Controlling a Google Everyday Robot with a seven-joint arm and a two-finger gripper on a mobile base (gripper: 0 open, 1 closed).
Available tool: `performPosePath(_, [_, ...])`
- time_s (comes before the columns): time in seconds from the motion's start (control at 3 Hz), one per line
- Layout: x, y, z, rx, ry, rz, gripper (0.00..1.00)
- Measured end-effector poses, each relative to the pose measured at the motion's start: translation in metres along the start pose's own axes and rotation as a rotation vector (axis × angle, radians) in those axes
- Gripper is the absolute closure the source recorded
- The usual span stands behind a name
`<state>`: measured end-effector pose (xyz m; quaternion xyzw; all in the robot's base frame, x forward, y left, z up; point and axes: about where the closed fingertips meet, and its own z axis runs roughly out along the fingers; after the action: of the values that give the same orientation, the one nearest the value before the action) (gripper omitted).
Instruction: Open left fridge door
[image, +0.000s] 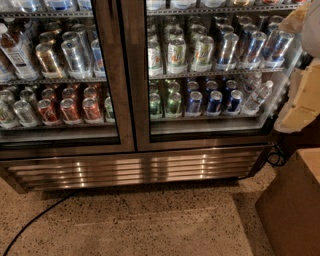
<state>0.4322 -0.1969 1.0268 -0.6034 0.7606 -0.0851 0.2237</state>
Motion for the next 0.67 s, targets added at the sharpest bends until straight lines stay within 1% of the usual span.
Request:
performPosePath(0.33, [-0.002, 0.0, -0.002, 0.004, -0.003, -0.003, 0.0])
performPosePath(0.67, [-0.022, 0.001, 0.001, 0.036, -0.086, -0.03, 0.0])
